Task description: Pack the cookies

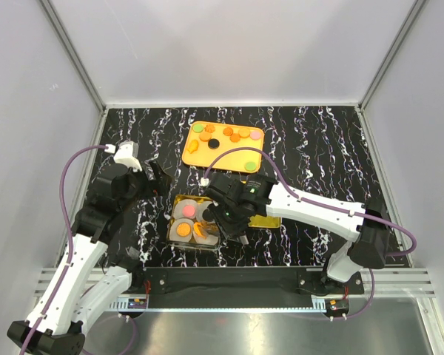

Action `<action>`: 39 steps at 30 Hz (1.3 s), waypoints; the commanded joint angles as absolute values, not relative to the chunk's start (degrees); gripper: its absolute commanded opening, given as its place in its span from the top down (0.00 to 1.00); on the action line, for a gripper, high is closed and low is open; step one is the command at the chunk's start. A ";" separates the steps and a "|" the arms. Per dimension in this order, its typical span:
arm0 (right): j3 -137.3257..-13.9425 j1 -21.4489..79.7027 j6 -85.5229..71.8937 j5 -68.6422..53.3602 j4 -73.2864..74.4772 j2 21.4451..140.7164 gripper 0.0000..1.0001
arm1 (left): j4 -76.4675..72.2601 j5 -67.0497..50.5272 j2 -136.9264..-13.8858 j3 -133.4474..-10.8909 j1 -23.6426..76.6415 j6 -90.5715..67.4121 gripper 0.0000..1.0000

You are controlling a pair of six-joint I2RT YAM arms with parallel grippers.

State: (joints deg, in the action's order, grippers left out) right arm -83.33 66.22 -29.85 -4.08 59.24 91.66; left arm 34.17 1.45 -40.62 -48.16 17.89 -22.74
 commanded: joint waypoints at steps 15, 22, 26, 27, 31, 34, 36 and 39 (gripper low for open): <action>-86.75 66.71 -30.06 -3.08 62.40 87.63 0.71 | 32.08 1.67 -40.61 -48.08 17.58 -23.03 0.01; -86.66 66.71 -29.36 -4.04 63.55 87.80 0.71 | 32.08 1.58 -40.69 -48.16 17.58 -23.03 0.01; -86.57 66.71 -29.36 -4.48 63.20 87.71 0.68 | 32.08 1.67 -40.69 -48.08 17.58 -23.03 0.01; -86.49 66.71 -29.36 -4.48 63.28 87.71 0.66 | 32.08 1.67 -40.69 -48.08 17.58 -23.03 0.01; -86.40 66.71 -29.27 -4.31 63.37 87.63 0.59 | 31.99 1.58 -40.87 -48.08 17.58 -23.03 0.01; -87.01 66.71 -29.35 -3.96 63.63 87.71 0.58 | 32.08 1.67 -40.78 -48.08 17.58 -23.03 0.01; -87.54 66.80 -29.01 -3.61 63.98 87.63 0.57 | 32.08 1.67 -40.69 -48.08 17.58 -23.03 0.01; -88.42 66.71 -28.57 -2.82 64.60 87.71 0.57 | 32.08 1.67 -40.69 -48.16 17.58 -23.03 0.01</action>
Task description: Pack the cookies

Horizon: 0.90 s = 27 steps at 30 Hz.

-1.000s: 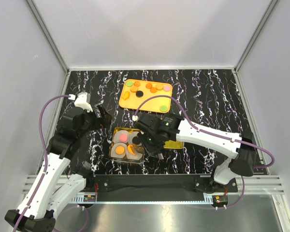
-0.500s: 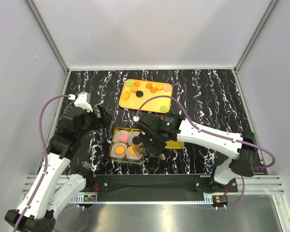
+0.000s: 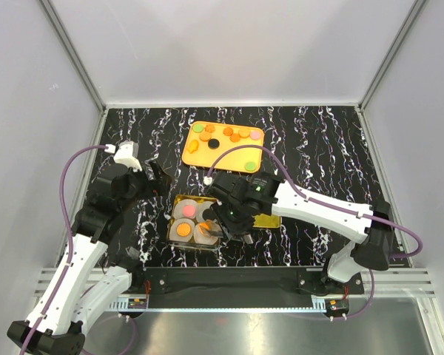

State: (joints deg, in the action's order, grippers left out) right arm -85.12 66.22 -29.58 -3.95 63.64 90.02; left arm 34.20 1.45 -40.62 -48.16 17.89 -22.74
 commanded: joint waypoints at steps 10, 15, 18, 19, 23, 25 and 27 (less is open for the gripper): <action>-91.23 66.71 -27.95 1.67 66.01 87.63 0.56 | 31.99 1.58 -40.52 -48.16 17.58 -23.03 0.01; -90.70 63.91 -26.98 1.41 65.22 86.32 0.56 | 32.08 1.50 -40.43 -48.08 17.58 -23.03 0.01; -90.00 59.78 -25.84 0.27 64.60 84.47 0.57 | 31.91 1.32 -40.52 -48.08 17.58 -23.03 0.01; -89.83 58.63 -25.49 0.09 64.43 83.94 0.57 | 31.90 1.32 -40.52 -48.08 17.58 -23.03 0.01; -89.03 50.47 -23.39 0.18 63.90 81.04 0.56 | 31.99 1.23 -40.52 -48.08 17.58 -23.03 0.01; -88.95 47.48 -22.42 0.18 63.98 79.63 0.56 | 31.90 1.14 -40.52 -48.08 17.58 -23.03 0.01; -88.16 42.05 -21.19 -2.45 63.64 78.32 0.55 | 31.90 0.97 -40.52 -48.08 17.58 -23.03 0.01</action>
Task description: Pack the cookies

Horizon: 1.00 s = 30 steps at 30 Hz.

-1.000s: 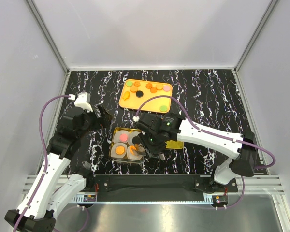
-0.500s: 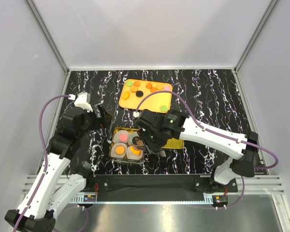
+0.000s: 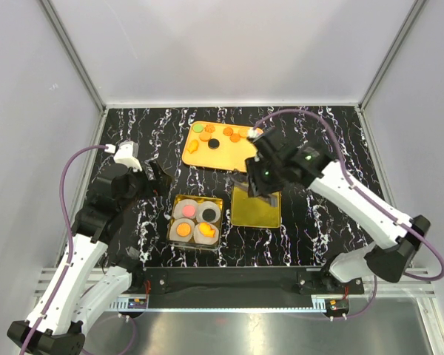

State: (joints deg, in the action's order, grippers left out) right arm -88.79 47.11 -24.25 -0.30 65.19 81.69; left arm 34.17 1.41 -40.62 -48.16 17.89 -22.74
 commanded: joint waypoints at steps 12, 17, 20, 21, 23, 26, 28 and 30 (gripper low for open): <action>-86.12 6.34 -18.01 -15.48 53.08 83.47 0.57 | 31.47 0.35 -40.69 -47.99 17.58 -23.11 0.01; -89.02 0.54 -21.53 -13.88 47.91 89.64 0.56 | 31.20 -1.76 -41.57 -48.08 17.58 -23.12 0.01; -90.09 -1.82 -21.80 -12.92 45.98 93.77 0.55 | 31.03 -2.02 -41.22 -47.90 17.58 -23.12 0.01; -90.00 -2.19 -21.88 -12.22 45.01 94.65 0.56 | 31.11 -1.93 -41.13 -47.90 17.58 -23.12 0.01; -90.44 -2.90 -21.36 -9.16 42.90 96.49 0.55 | 30.85 -2.11 -41.04 -47.81 17.58 -23.12 0.01; -91.67 -3.43 -19.96 -4.15 42.54 99.92 0.53 | 30.76 -2.55 -41.13 -47.81 17.58 -23.20 0.01; -91.23 -4.39 -19.16 -2.47 41.31 101.42 0.52 | 30.76 -2.90 -41.22 -47.72 17.58 -23.20 0.01; -90.27 -5.36 -19.07 -2.20 39.48 103.09 0.51 | 30.67 -3.25 -41.39 -47.72 17.58 -23.29 0.01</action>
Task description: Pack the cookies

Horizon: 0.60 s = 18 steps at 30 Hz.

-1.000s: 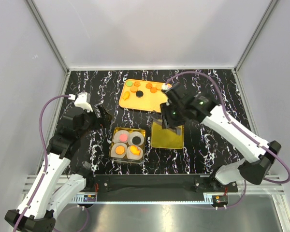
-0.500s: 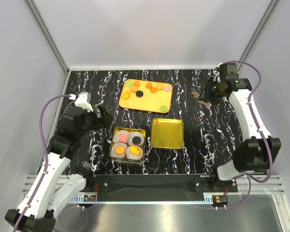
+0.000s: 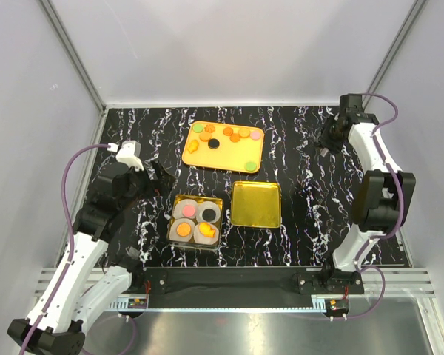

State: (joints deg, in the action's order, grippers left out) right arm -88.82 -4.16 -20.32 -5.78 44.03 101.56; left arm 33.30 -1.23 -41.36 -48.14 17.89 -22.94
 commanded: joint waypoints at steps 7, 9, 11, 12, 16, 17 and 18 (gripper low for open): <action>-86.05 -8.35 -19.16 -0.97 35.25 107.14 0.49 | 30.41 -4.39 -41.75 -47.64 17.58 -23.29 0.01; -85.43 -8.44 -19.25 -0.79 34.28 108.19 0.46 | 30.32 -4.40 -41.84 -47.64 17.58 -23.38 0.01; -85.17 -8.52 -19.25 -0.35 34.19 109.33 0.45 | 30.32 -4.48 -41.84 -47.55 17.58 -23.38 0.01; -85.08 -8.53 -19.25 -0.35 34.28 109.77 0.44 | 30.41 -4.48 -41.75 -47.55 17.58 -23.38 0.01; -84.29 -8.53 -19.42 -0.35 33.93 111.09 0.43 | 30.32 -4.57 -41.75 -47.55 17.58 -23.38 0.01; -84.03 -8.53 -19.42 -0.35 33.84 111.35 0.43 | 30.24 -4.57 -41.75 -47.46 17.58 -23.38 0.01; -83.85 -8.53 -19.42 -0.35 33.49 111.36 0.43 | 30.32 -4.66 -41.75 -47.46 17.58 -23.38 0.01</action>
